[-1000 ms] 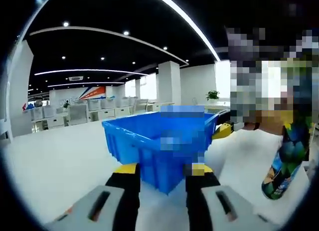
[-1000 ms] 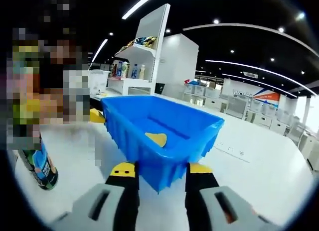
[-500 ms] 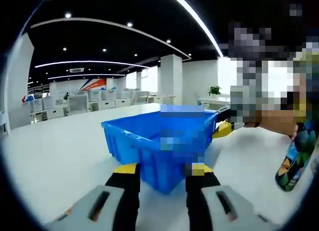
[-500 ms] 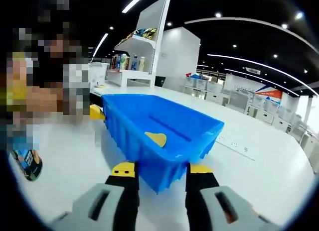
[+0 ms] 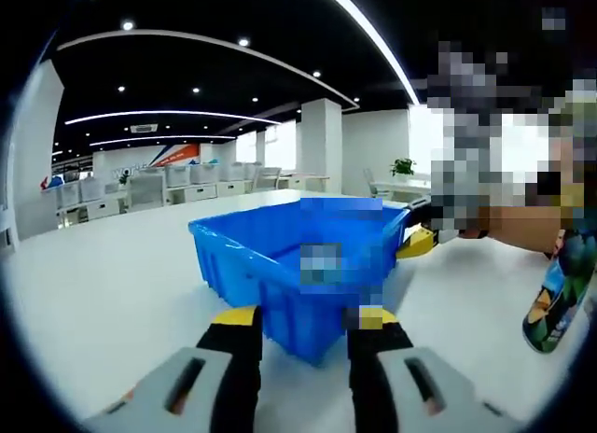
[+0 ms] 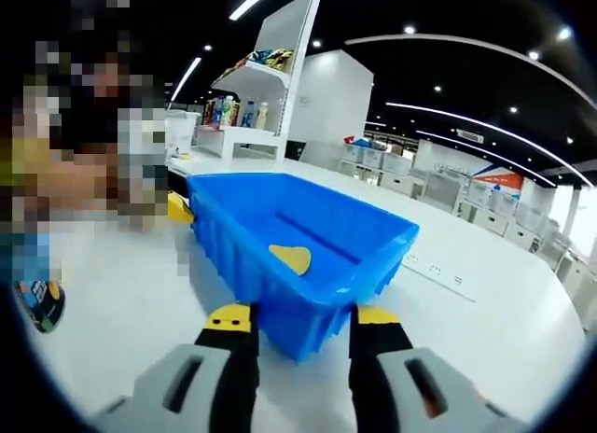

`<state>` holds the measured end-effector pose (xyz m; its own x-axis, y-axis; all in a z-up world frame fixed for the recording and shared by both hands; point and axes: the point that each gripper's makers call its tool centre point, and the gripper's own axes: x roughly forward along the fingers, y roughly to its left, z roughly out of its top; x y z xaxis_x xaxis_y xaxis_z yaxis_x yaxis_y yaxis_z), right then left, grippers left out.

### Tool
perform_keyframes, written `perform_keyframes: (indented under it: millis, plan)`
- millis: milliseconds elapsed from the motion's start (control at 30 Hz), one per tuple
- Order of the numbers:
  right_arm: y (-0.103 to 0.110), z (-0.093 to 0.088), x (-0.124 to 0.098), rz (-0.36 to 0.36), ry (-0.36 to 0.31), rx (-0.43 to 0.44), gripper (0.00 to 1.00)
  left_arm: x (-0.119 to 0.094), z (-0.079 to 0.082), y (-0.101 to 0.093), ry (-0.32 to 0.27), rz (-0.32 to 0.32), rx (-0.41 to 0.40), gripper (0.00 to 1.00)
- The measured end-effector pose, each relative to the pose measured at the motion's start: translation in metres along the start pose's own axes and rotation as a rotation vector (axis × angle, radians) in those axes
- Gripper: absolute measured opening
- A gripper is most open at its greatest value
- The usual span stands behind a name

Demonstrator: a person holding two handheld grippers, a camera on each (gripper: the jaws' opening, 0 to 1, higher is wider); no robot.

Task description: Open the lid of the chip container on the table, take out the chips, place them into the box in front of the container, and close the lid

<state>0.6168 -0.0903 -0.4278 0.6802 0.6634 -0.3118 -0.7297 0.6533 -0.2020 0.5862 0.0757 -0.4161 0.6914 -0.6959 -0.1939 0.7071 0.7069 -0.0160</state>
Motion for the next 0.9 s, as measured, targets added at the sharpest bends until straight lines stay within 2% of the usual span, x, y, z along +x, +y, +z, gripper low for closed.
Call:
perform_keyframes:
  millis: [133,200,300,333,433,500,533,667,700,800,900]
  plan:
    - [0.000,0.000,-0.001,-0.006,0.005,-0.021,0.38,-0.001,0.000,-0.001,0.007,0.004,0.011,0.37]
    - [-0.001,-0.003,-0.002,-0.013,0.018,-0.086,0.38,-0.002,0.000,-0.001,0.007,0.004,0.007,0.38]
    - [-0.004,-0.010,-0.007,-0.036,0.049,-0.059,0.40,-0.005,0.001,-0.002,0.012,0.004,0.003,0.37]
    - [-0.004,-0.009,-0.010,-0.041,0.036,-0.009,0.42,-0.007,0.001,-0.001,0.019,0.016,-0.010,0.37]
    - [-0.001,-0.004,-0.018,-0.046,0.016,0.066,0.45,-0.015,0.002,0.004,0.033,0.054,-0.031,0.39]
    - [0.007,-0.003,-0.024,-0.029,0.026,0.063,0.48,-0.021,0.002,0.004,0.050,0.065,-0.038,0.40]
    - [0.011,-0.005,-0.028,-0.030,0.054,0.040,0.49,-0.024,0.001,0.004,0.058,0.074,-0.036,0.40]
    - [0.012,-0.008,-0.040,-0.048,0.106,0.019,0.48,-0.042,0.007,-0.002,0.066,0.084,-0.031,0.42]
    - [0.013,-0.013,-0.046,-0.054,0.143,0.021,0.48,-0.048,0.009,-0.005,0.070,0.086,-0.032,0.44]
    - [0.015,-0.009,-0.057,-0.056,0.140,0.053,0.48,-0.061,0.010,-0.009,0.087,0.097,-0.019,0.47]
    - [0.020,-0.004,-0.075,-0.059,0.140,0.122,0.49,-0.078,0.012,-0.015,0.111,0.106,-0.036,0.48]
